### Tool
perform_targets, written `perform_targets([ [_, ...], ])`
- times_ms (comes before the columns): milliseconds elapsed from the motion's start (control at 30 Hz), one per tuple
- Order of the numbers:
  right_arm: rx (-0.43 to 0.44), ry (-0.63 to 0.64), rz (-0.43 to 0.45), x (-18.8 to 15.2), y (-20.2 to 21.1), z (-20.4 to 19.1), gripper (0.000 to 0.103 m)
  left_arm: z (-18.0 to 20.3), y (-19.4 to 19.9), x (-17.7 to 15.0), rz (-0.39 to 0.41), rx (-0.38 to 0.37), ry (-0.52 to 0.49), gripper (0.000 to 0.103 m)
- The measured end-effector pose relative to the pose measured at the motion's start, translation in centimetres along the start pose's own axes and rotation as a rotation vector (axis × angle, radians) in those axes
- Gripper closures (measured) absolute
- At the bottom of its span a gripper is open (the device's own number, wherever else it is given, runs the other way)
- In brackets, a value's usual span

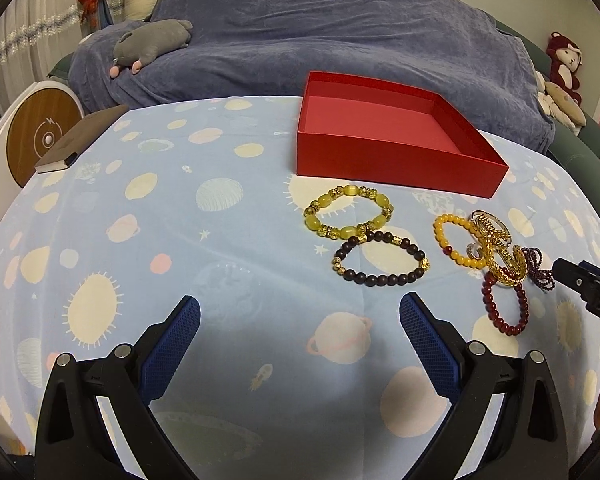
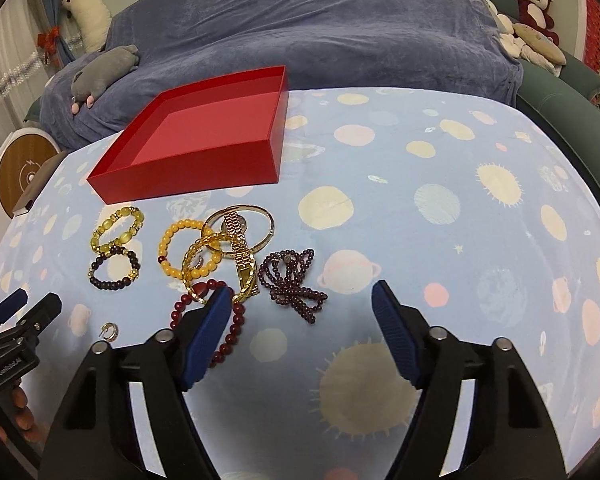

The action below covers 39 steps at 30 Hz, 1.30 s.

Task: Organize jewelry
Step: 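Grasp the dark garnet bead cluster with the right tool while the left tool grasps the black-and-gold bead bracelet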

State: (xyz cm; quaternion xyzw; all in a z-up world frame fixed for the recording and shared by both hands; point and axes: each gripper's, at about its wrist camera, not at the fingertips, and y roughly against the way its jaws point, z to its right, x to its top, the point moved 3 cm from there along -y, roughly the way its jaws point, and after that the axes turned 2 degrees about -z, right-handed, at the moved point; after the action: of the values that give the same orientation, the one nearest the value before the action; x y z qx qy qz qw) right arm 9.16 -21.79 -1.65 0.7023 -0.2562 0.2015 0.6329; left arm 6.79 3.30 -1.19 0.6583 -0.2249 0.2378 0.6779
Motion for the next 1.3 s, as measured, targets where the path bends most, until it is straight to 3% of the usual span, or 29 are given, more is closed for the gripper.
perform_targets([
  [133,0.037,-0.019,-0.024,-0.1,-1.6,-0.2,0.051,-0.1,-0.4,0.1,-0.009,-0.012,-0.001,0.008],
  [300,0.023,0.018,-0.052,-0.4,-3.0,-1.0,0.073,0.4,-1.1,-0.1,-0.033,-0.039,-0.021,0.008],
  [367,0.022,0.014,-0.04,-0.4,-3.1,-0.9,0.077,0.6,-1.3,-0.3,-0.039,-0.05,-0.035,0.008],
  [433,0.021,0.027,-0.039,-0.4,-3.0,-1.2,0.09,1.1,-1.4,-0.5,-0.041,-0.061,-0.052,0.008],
  [733,0.043,0.022,0.008,-1.3,-0.1,-1.5,0.093,4.0,-1.2,-1.9,-0.048,-0.119,-0.144,0.008],
  [867,0.057,0.001,0.014,-1.6,0.8,-1.3,0.093,4.4,-1.2,-1.9,-0.031,-0.09,-0.176,0.008],
  [1000,0.072,-0.009,0.025,-1.3,1.5,-1.5,0.093,3.4,-2.3,-0.2,-0.026,-0.058,-0.147,0.008],
  [1100,0.086,-0.008,0.043,-1.0,2.1,-2.1,0.093,2.9,-3.3,1.3,-0.043,-0.07,-0.119,0.018],
  [1200,0.09,0.001,0.051,-0.8,2.3,-2.5,0.093,2.8,-4.2,2.5,-0.044,-0.08,-0.102,0.02],
  [1300,0.09,0.007,0.049,-0.8,2.2,-2.7,0.093,2.6,-5.3,3.0,-0.063,-0.091,-0.081,0.032],
])
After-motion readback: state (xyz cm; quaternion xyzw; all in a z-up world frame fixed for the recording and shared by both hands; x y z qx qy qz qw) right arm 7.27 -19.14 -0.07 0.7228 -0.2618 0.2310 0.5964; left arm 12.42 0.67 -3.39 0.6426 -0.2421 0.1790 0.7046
